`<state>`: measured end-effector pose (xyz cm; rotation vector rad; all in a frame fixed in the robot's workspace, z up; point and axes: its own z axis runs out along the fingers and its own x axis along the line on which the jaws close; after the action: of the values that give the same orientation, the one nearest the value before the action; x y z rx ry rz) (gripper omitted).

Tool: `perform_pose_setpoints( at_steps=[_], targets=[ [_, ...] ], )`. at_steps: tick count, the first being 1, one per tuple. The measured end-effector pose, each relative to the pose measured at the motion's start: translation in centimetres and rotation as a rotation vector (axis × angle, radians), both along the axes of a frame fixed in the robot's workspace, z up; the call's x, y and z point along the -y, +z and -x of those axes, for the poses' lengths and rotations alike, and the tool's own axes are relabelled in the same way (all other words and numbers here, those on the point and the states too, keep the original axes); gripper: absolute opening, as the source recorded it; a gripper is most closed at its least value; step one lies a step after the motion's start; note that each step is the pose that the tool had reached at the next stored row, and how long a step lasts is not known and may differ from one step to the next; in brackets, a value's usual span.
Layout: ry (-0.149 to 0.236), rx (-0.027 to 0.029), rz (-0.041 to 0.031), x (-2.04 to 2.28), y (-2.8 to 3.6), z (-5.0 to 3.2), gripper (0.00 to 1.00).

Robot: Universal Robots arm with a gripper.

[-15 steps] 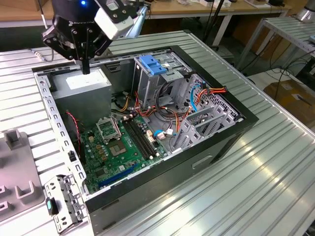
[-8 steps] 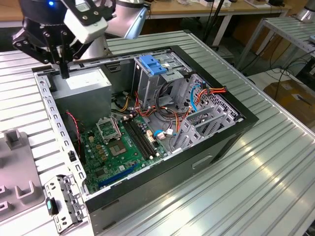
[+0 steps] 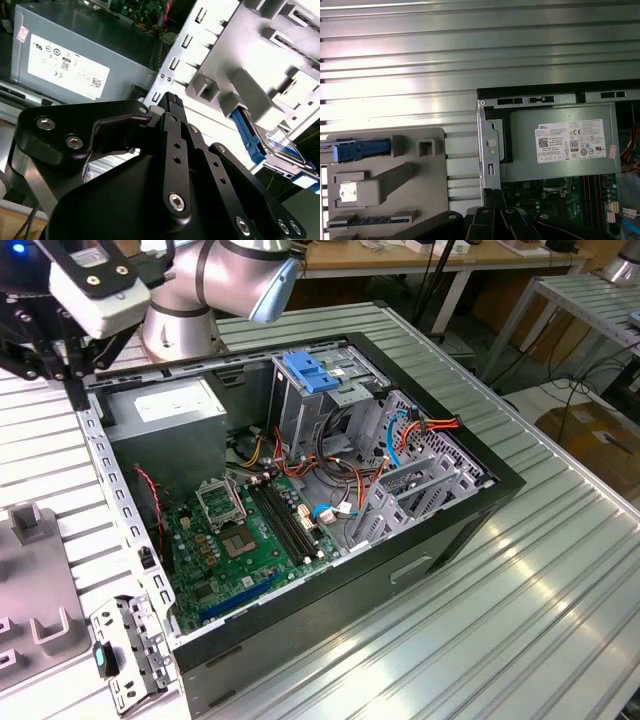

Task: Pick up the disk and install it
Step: 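Reach for the disk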

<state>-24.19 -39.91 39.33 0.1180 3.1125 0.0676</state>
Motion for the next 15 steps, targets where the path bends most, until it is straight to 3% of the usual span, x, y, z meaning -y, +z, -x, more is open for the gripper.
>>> perform_pose_setpoints(
  at_steps=[8,15],
  targets=[
    [0.0,-0.0001,0.0,-0.05,-0.01,4.09,0.11],
    [0.0,0.0,-0.0002,-0.1,-0.03,7.01,0.11]
  ],
)
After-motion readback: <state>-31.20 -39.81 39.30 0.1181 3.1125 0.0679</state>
